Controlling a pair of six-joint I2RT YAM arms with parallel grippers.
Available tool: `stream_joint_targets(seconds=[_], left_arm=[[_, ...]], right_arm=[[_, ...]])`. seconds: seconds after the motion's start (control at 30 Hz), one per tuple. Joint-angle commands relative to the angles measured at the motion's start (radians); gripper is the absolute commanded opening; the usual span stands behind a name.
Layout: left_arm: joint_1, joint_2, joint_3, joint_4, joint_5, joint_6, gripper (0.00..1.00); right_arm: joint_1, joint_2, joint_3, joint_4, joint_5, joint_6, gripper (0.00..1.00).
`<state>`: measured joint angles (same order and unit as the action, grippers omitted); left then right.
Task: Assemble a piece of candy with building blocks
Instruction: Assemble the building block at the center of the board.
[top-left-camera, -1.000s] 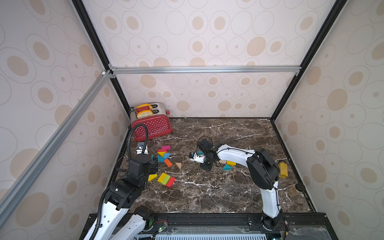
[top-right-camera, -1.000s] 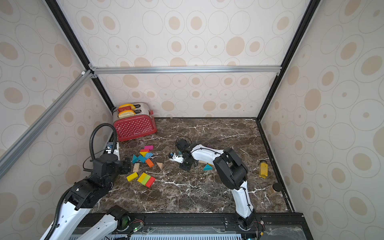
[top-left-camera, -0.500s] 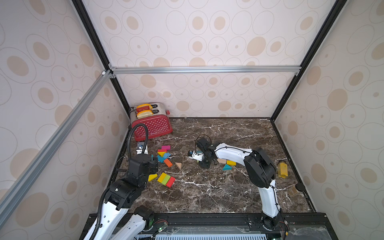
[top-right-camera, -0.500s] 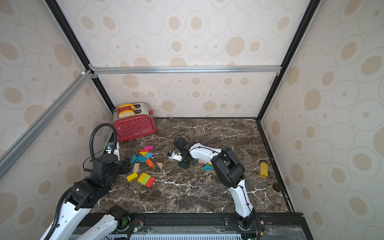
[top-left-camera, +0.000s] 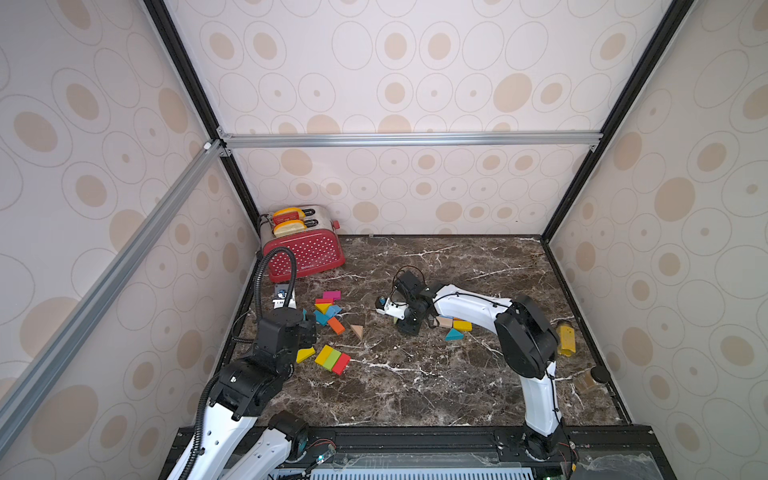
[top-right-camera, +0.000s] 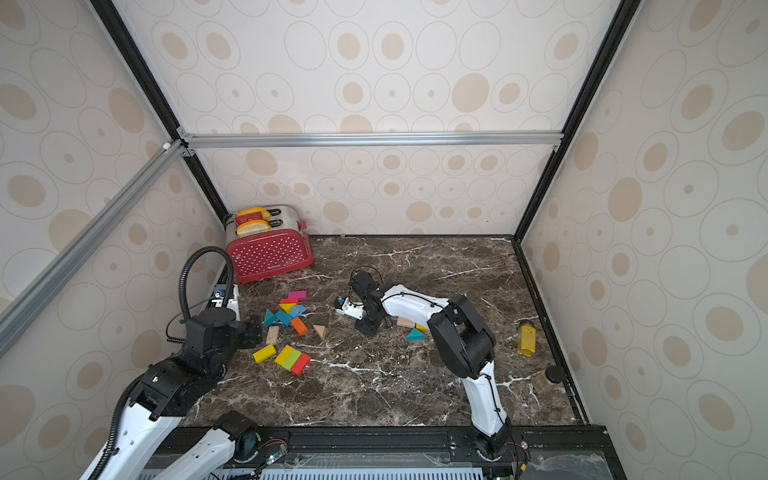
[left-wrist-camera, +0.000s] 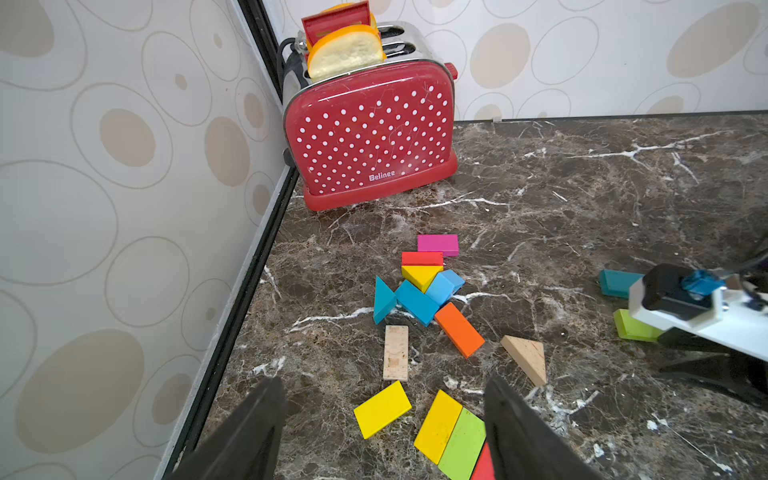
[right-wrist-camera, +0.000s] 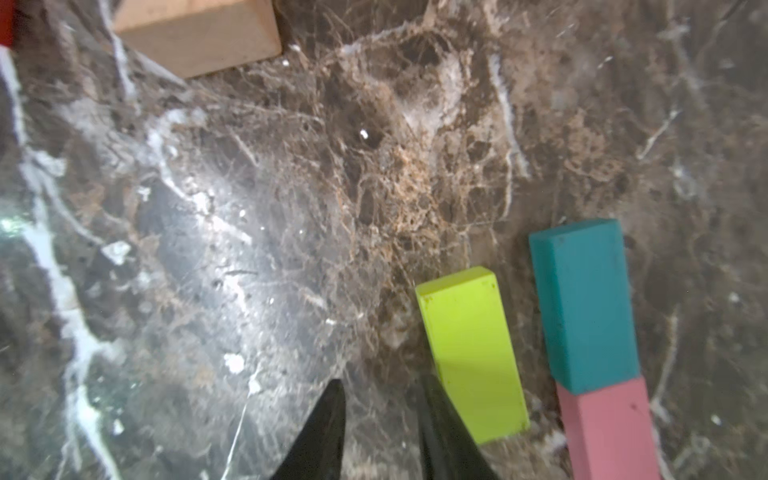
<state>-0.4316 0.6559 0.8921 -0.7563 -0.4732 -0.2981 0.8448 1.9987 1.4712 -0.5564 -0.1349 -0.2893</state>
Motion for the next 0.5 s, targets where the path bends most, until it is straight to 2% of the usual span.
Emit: stream_joint_targets(seconds=[0.0, 0.23, 0.47], left_arm=[[0.008, -0.001, 0.005, 0.008, 0.002, 0.008, 0.76], [0.008, -0.002, 0.005, 0.008, 0.002, 0.008, 0.76], [0.007, -0.002, 0.005, 0.009, 0.001, 0.008, 0.76]], right_arm=[[-0.031, -0.079, -0.051, 0.023, 0.004, 0.063, 0.42], [-0.048, -0.064, -0.116, 0.027, 0.047, 0.134, 0.54], [-0.052, 0.001, -0.073, 0.011, 0.06, 0.21, 0.58]])
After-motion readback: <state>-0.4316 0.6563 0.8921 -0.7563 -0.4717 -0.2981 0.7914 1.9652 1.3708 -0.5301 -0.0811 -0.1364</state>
